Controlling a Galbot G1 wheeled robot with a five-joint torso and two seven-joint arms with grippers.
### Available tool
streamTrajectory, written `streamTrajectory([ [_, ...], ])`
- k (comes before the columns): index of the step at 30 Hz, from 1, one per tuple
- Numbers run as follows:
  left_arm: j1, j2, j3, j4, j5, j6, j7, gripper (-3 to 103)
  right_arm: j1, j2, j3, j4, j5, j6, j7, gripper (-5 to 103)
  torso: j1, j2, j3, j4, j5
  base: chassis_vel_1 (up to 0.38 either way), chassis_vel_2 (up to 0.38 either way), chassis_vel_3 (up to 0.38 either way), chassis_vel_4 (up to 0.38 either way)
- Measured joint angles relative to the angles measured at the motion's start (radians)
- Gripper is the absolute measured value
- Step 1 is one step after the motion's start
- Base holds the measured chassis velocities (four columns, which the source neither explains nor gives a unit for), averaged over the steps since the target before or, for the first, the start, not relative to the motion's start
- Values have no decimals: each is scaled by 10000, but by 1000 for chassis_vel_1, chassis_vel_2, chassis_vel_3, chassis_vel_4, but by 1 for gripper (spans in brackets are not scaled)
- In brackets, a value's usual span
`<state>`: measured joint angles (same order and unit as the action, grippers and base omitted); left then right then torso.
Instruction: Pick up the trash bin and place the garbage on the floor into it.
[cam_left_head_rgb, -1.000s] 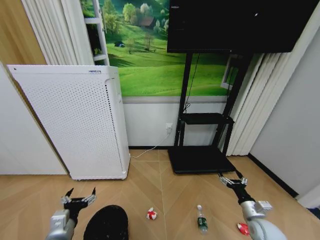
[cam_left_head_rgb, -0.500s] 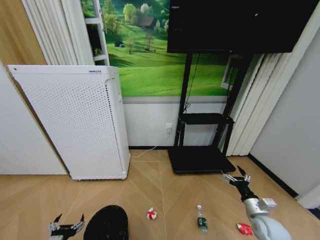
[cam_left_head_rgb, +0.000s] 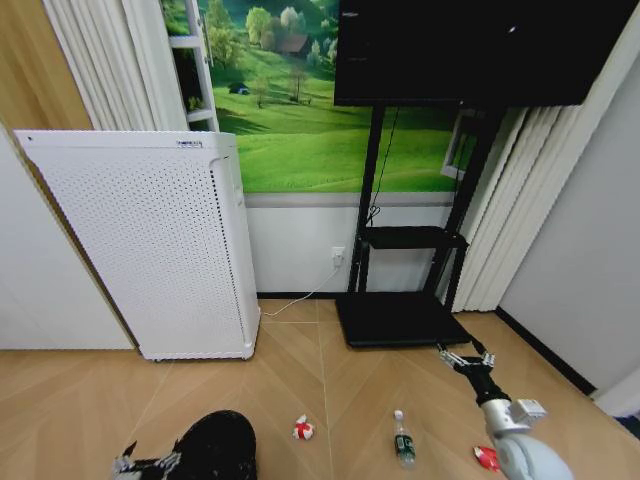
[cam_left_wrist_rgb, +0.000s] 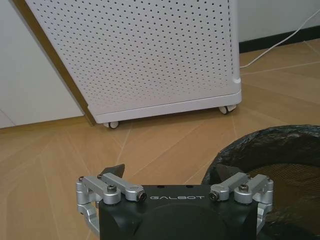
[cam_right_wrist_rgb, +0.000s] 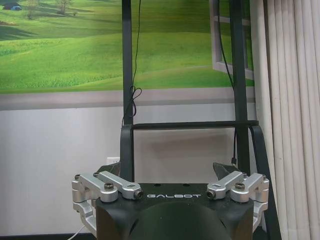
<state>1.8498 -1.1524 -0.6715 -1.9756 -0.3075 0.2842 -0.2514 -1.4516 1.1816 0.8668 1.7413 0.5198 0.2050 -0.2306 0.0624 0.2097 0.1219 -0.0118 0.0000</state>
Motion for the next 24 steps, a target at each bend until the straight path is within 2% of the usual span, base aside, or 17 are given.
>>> streamTrajectory([
  [7, -224, -92, 664, 408, 64, -138, 11, 100, 32, -46, -5, -1, -27, -49, -1, 100, 0, 2, 2, 2, 0, 0, 0, 0, 0],
  [15, -133, -75, 751, 667, 91, -124, 9, 100, 100, -119, -31, -147, -39, -61, 3, 100, 1, 4, 3, 3, 0, 0, 0, 0, 0],
  [18, -502, -25, 831, 1194, 22, -68, 10, 100, 124, -82, -120, -236, -99, -57, 3, 100, 2, 5, 4, 0, 0, 0, 0, 0, 0],
  [24, -769, -55, 968, 1408, -15, -64, 35, 100, 87, -175, -69, -267, -86, -24, -3, 100, 2, 6, 5, 0, -1, 0, 0, 0, 0],
])
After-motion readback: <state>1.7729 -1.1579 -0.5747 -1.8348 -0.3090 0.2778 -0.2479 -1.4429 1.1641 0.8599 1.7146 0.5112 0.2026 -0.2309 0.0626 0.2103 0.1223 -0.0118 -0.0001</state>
